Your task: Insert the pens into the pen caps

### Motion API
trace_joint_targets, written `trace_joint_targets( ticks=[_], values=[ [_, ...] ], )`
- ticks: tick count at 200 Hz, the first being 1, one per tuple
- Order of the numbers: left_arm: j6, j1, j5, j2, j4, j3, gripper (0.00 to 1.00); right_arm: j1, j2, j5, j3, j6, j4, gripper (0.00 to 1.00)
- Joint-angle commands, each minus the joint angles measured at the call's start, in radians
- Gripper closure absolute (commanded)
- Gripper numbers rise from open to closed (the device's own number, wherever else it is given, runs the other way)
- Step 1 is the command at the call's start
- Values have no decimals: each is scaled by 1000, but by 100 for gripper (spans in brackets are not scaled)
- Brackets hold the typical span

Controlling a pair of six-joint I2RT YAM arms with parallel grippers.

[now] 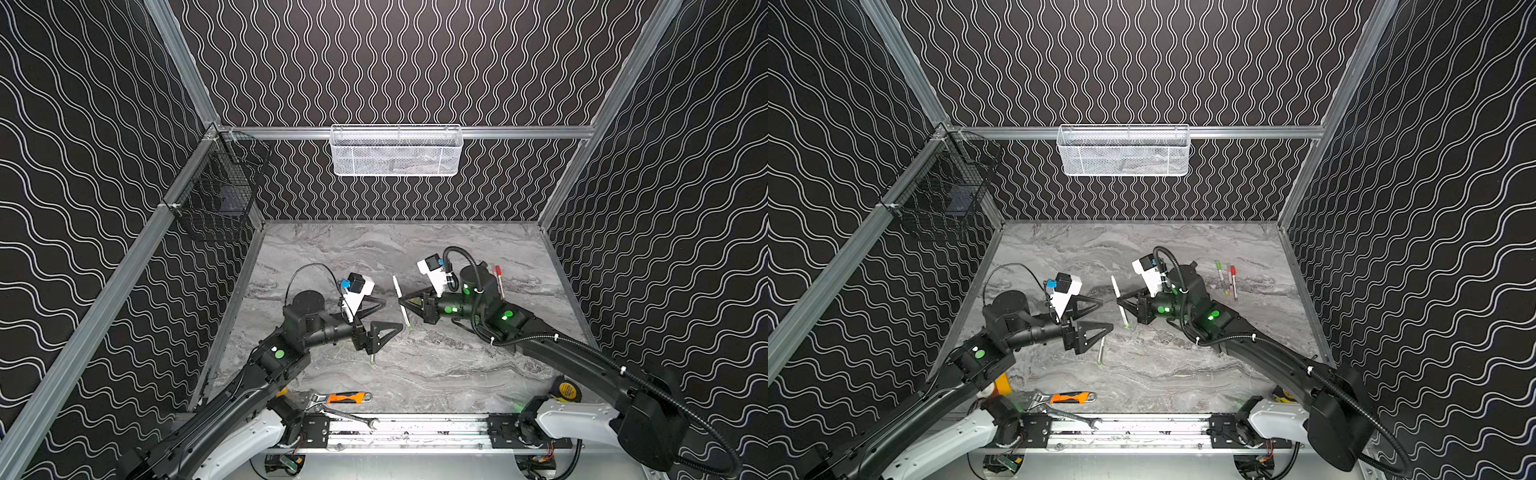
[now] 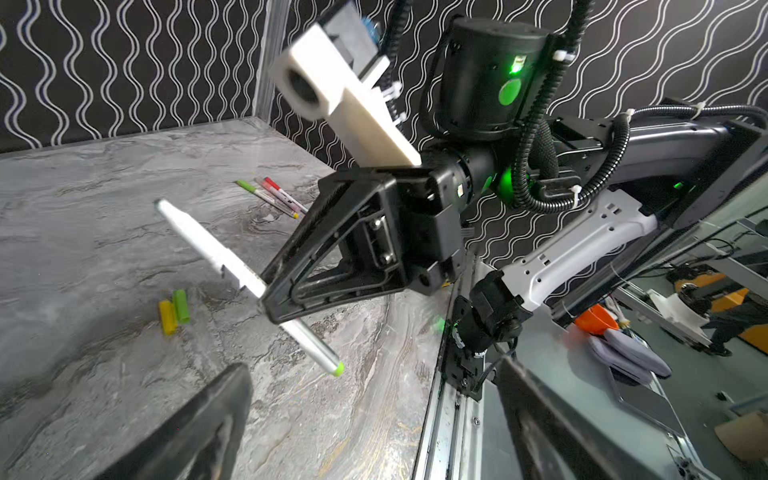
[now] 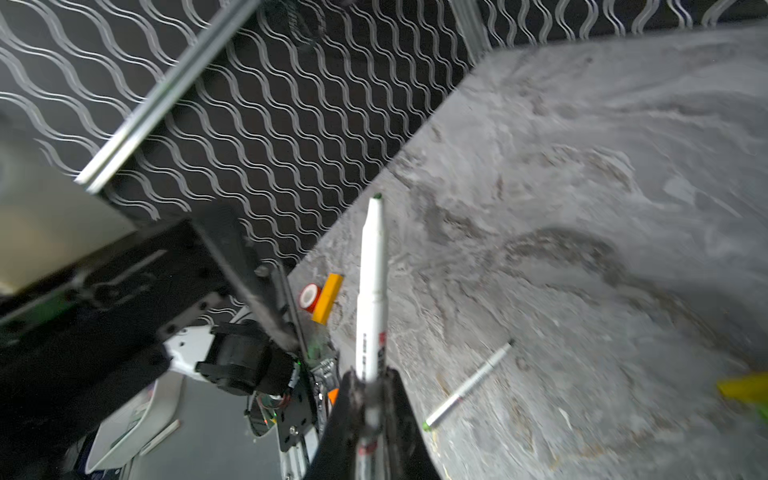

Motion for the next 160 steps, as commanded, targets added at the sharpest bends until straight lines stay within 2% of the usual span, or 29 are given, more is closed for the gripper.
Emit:
trace_joint_targets(
  ticks=[1,26,62,80,92,137,160],
  values=[
    [-27,-7,74,22,104,-4,8,0,-20,-129,-6,22,163,89],
    [-25,-20,68,24,128,-9,9,0,-35,-194,-17,59,245,89],
    [-43,-23,87,35,183,-9,17,0,-55,-271,-66,133,417,89],
    [-49,-23,93,41,211,-13,27,2,-59,-305,-73,152,461,89],
    [-56,-23,107,51,227,-10,38,1,-64,-322,-80,166,491,89],
    [-110,-24,152,76,326,-20,61,7,-81,-370,-106,194,581,89],
    [-126,-23,166,67,362,-32,63,11,-82,-377,-121,202,609,89]
  ],
)
